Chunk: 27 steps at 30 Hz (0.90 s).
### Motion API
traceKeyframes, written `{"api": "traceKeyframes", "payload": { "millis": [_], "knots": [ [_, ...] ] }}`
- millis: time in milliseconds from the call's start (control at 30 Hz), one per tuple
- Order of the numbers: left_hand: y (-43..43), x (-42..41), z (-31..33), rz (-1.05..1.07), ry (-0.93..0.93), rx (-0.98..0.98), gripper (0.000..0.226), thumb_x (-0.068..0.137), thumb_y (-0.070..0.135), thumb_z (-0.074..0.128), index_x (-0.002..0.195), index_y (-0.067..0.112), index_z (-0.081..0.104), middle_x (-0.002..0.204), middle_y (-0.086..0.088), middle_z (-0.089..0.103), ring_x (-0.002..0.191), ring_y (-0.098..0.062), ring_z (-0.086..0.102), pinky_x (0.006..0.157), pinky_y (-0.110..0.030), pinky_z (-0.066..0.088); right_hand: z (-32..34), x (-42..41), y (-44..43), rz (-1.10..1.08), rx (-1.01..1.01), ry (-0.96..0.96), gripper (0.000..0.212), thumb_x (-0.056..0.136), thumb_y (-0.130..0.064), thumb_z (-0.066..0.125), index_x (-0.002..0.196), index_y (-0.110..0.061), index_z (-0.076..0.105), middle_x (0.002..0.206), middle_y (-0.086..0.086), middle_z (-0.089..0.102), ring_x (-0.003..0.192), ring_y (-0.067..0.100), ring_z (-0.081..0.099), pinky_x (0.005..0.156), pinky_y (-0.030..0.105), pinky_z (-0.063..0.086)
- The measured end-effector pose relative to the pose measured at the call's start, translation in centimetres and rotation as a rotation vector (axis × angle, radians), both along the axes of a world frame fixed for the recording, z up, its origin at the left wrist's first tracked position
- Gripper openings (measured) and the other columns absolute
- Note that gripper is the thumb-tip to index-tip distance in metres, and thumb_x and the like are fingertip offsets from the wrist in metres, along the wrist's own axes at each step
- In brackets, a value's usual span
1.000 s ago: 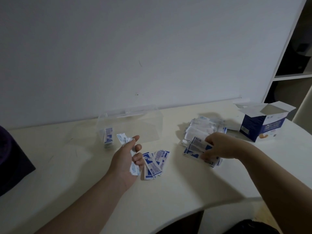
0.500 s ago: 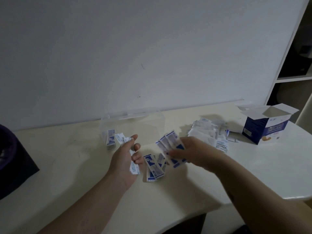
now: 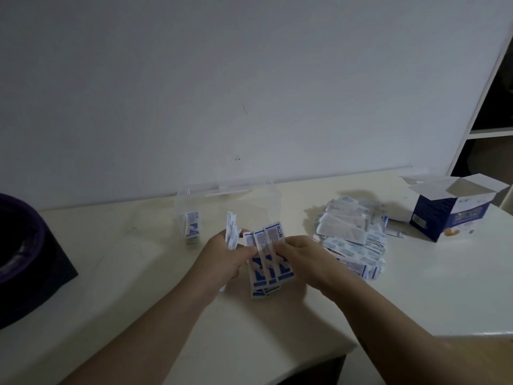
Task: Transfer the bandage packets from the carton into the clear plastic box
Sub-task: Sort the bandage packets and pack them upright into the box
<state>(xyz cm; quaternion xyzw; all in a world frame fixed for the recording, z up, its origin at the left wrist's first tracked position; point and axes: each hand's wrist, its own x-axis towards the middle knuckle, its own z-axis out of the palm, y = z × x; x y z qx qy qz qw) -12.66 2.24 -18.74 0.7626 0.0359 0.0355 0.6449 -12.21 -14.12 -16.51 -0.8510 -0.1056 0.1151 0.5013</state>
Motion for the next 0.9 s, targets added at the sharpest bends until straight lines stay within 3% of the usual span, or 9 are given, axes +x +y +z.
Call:
{"api": "traceKeyframes", "payload": {
  "millis": [67,100,200,300,433,533,633,767,900],
  "knots": [
    [0.2,0.1,-0.2,0.041,0.001,0.095,0.028,0.081,0.013,0.068,0.105,0.024,0.059,0.069,0.007,0.054,0.054,-0.008,0.045,0.051,-0.025,0.033,-0.4,-0.1,0.3,0.008,-0.164,-0.098,0.027,0.097,-0.024,0.041,0.091,-0.01,0.064,0.085,0.007,0.067,0.073,0.014,0.059,0.063,0.023,0.044],
    [0.2,0.1,-0.3,0.073,-0.01,0.125,0.032,0.082,0.014,0.067,0.109,0.027,0.055,0.081,0.006,0.055,0.062,-0.009,0.049,0.054,-0.026,0.036,-0.8,-0.1,0.5,0.012,-0.254,-0.143,0.024,0.096,-0.027,0.043,0.103,-0.016,0.063,0.092,0.003,0.067,0.081,0.014,0.061,0.071,0.024,0.048],
    [0.4,0.3,-0.5,0.143,-0.059,0.154,0.032,0.087,0.017,0.063,0.112,0.033,0.049,0.1,0.009,0.052,0.081,-0.007,0.054,0.066,-0.027,0.044,-1.2,-0.1,-0.2,-0.076,-0.511,-0.302,0.052,0.093,-0.044,0.048,0.139,-0.022,0.039,0.121,-0.002,0.06,0.11,0.017,0.057,0.1,0.042,0.042],
    [0.4,0.6,-0.6,0.154,-0.087,0.114,0.028,0.087,0.015,0.061,0.108,0.032,0.053,0.097,0.011,0.053,0.073,-0.007,0.054,0.062,-0.026,0.042,-0.1,0.1,-3.2,-0.146,-0.617,-0.454,0.041,0.088,-0.045,0.056,0.126,-0.028,0.054,0.113,-0.007,0.061,0.103,0.013,0.057,0.096,0.038,0.044],
    [0.1,0.8,-1.1,0.137,-0.097,0.106,0.027,0.087,0.012,0.059,0.108,0.029,0.056,0.094,0.01,0.054,0.07,-0.008,0.05,0.059,-0.025,0.039,1.1,0.7,-7.4,-0.088,-0.854,-0.271,0.024,0.079,-0.034,0.066,0.098,-0.02,0.068,0.101,0.0,0.063,0.092,0.019,0.06,0.081,0.032,0.05],
    [0.0,0.8,-1.2,0.119,-0.089,0.102,0.026,0.087,0.012,0.059,0.106,0.029,0.057,0.093,0.009,0.055,0.067,-0.009,0.05,0.059,-0.026,0.038,1.3,1.4,-8.5,-0.034,-0.798,-0.171,0.029,0.077,-0.024,0.07,0.103,-0.012,0.066,0.101,0.001,0.062,0.089,0.018,0.06,0.083,0.032,0.052],
    [-0.2,0.6,-1.2,0.108,-0.083,0.099,0.025,0.088,0.011,0.058,0.108,0.027,0.057,0.091,0.009,0.055,0.063,-0.009,0.048,0.056,-0.026,0.038,1.4,2.2,-8.9,0.018,-0.757,-0.121,0.031,0.078,-0.024,0.071,0.103,-0.009,0.064,0.092,0.0,0.057,0.076,0.012,0.054,0.067,0.021,0.047],
    [-0.2,0.5,-0.9,0.113,-0.076,0.076,0.026,0.088,0.01,0.058,0.107,0.027,0.058,0.09,0.008,0.055,0.059,-0.008,0.046,0.056,-0.025,0.037,1.1,2.9,-9.5,0.012,-0.7,-0.113,0.021,0.081,-0.023,0.066,0.074,-0.003,0.064,0.066,0.003,0.052,0.053,0.01,0.042,0.05,0.018,0.034],
    [-0.4,0.4,-0.7,0.12,-0.061,0.031,0.025,0.088,0.007,0.056,0.105,0.025,0.058,0.084,0.005,0.055,0.052,-0.007,0.042,0.05,-0.023,0.036,1.2,2.7,-9.8,-0.045,-0.308,-0.004,0.028,0.082,-0.023,0.069,0.069,0.001,0.064,0.061,0.005,0.058,0.055,0.016,0.049,0.056,0.023,0.04]
  ]
}}
